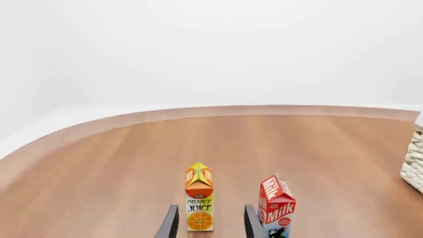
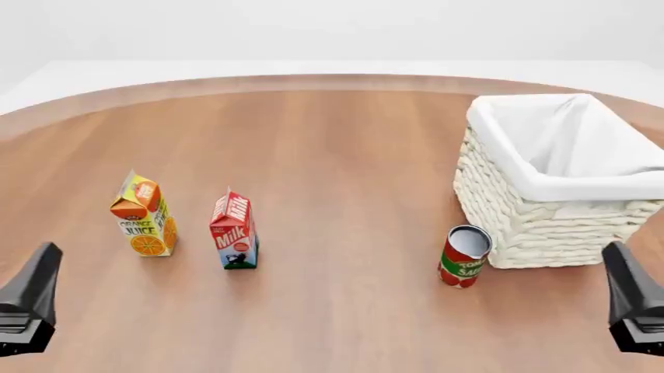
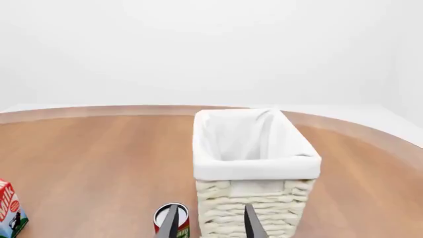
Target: Pick the milk and place it in the basket.
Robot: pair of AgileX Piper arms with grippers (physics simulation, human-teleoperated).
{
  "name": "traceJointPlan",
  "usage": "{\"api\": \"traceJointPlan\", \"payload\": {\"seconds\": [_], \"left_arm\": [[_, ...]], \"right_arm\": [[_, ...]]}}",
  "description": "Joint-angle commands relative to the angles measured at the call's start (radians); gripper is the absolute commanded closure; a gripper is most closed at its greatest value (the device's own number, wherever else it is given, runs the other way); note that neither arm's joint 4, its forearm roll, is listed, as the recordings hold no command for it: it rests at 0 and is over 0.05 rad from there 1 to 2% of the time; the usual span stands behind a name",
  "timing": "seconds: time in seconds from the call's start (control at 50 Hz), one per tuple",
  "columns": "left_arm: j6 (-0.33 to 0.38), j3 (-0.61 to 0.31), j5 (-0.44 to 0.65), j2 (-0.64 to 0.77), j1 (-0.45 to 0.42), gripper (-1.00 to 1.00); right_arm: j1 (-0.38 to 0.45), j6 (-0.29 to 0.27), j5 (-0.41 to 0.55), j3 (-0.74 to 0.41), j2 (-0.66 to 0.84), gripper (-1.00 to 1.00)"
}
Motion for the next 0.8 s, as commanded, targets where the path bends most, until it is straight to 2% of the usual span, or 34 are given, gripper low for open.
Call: {"api": "traceJointPlan", "payload": {"seconds": [0.02,0.32,0.54,0.8], "left_arm": [[0.0,0.0,0.0,0.0,0.0,-1.0],[0.0,0.0,0.0,0.0,0.0,-1.0],[0.0,0.0,0.0,0.0,0.0,-1.0],[0.0,0.0,0.0,0.0,0.0,-1.0]], "right_arm": [[0.004,-0.002,0.003,-0.008,0.003,-1.0],[0.015,-0.008,0.016,-0.024,0.003,-1.0],[0.076,-0.011,0.087,-0.121,0.015,-1.0],[0.144,-0.016,0.073,-0.232,0.136,-1.0]]}}
